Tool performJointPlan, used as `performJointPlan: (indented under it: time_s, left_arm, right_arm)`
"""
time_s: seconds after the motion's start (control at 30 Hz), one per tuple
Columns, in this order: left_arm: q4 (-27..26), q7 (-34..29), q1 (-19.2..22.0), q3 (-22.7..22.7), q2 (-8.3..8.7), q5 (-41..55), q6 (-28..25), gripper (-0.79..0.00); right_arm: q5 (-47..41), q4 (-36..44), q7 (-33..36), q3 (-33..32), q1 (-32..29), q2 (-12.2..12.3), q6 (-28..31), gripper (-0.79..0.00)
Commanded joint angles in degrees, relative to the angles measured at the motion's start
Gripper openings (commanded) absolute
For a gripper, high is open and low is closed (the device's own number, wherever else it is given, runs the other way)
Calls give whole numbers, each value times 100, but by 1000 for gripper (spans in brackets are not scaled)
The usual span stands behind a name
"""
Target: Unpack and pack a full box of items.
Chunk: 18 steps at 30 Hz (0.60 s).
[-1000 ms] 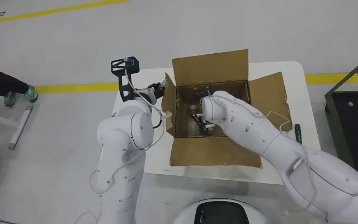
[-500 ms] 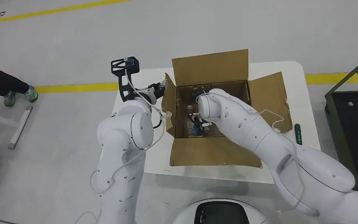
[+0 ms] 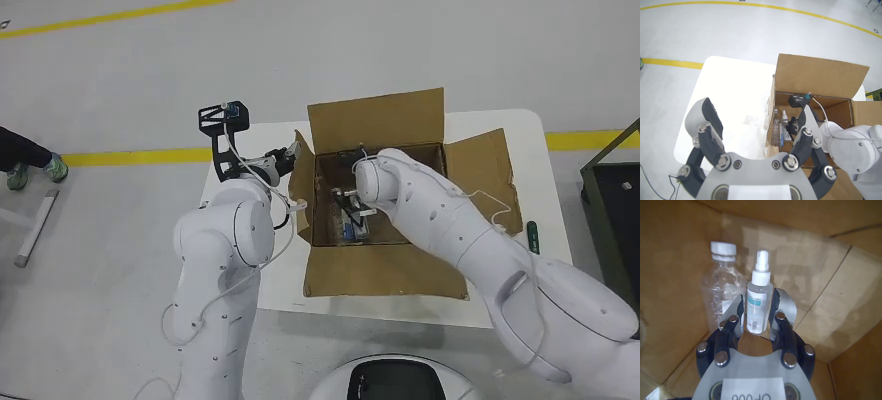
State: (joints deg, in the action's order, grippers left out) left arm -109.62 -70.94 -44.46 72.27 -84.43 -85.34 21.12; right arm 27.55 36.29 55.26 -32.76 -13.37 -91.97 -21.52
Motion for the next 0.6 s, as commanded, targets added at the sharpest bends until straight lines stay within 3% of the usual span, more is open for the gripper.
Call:
performJointPlan:
  time_s: [0.0, 0.13, 0.27, 0.37, 0.43, 0.57]
  left_arm:
    - [0, 0, 0, 0, 0, 0, 0, 0]
    - [0, 0, 0, 0, 0, 0, 0, 0]
    - [0, 0, 0, 0, 0, 0, 0, 0]
    - [0, 0, 0, 0, 0, 0, 0, 0]
    - [0, 0, 0, 0, 0, 0, 0, 0]
    - [0, 0, 0, 0, 0, 0, 0, 0]
  right_arm:
    - [124, 273, -34, -121, -41, 103, 3, -437]
    - [445, 1109, -84, -493, -267, 394, -128, -428]
    - [785, 2351, -38, -1158, -828, 794, -244, -483]
    - [1190, 3337, -9, -1727, -1387, 1087, -295, -610]
    - [1494, 4150, -6, -2215, -1946, 1299, -231, -785]
    - [1656, 5086, -289, -2979, -2728, 1523, 76, -785]
